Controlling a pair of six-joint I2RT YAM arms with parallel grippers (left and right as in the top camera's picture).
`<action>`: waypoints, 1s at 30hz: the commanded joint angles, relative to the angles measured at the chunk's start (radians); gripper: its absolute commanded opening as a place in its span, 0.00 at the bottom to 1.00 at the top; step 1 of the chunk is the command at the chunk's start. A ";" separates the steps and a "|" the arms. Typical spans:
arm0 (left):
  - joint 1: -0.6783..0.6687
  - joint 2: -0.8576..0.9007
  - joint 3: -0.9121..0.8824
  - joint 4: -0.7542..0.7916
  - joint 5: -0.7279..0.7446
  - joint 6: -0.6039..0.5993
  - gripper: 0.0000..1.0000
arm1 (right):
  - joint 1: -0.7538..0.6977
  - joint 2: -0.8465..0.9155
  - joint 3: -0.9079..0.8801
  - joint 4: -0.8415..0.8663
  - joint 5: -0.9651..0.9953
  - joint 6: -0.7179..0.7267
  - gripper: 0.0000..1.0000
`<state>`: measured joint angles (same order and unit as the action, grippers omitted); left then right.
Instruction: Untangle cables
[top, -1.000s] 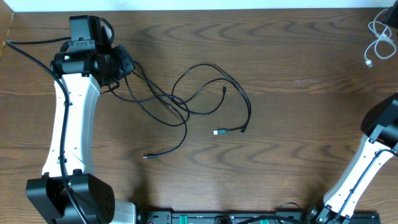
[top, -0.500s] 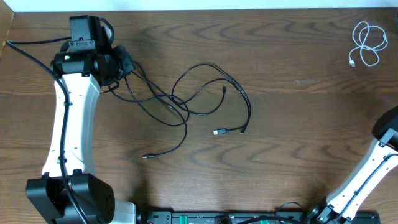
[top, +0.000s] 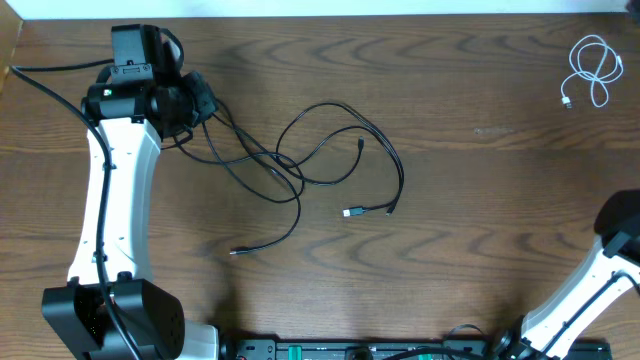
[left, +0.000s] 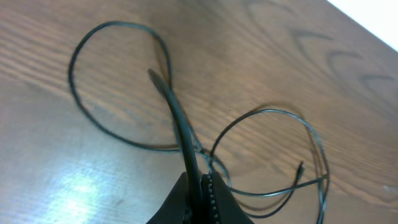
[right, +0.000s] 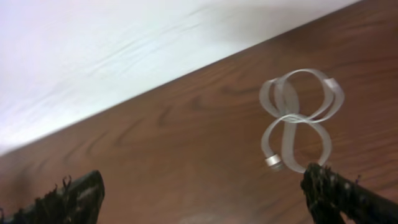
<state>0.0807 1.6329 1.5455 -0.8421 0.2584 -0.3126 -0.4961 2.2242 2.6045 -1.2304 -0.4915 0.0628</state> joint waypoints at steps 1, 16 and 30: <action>-0.039 -0.023 0.003 0.035 0.048 0.039 0.08 | 0.063 -0.003 0.002 -0.062 -0.016 -0.065 0.99; -0.177 -0.311 0.005 0.297 0.205 -0.066 0.08 | 0.388 -0.001 0.002 -0.237 -0.005 -0.219 0.99; -0.177 -0.561 0.006 0.481 0.221 -0.250 0.08 | 0.566 0.003 -0.062 -0.268 0.029 -0.243 0.99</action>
<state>-0.0982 1.1275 1.5448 -0.3969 0.4480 -0.5213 0.0238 2.2189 2.5767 -1.5028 -0.4698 -0.1463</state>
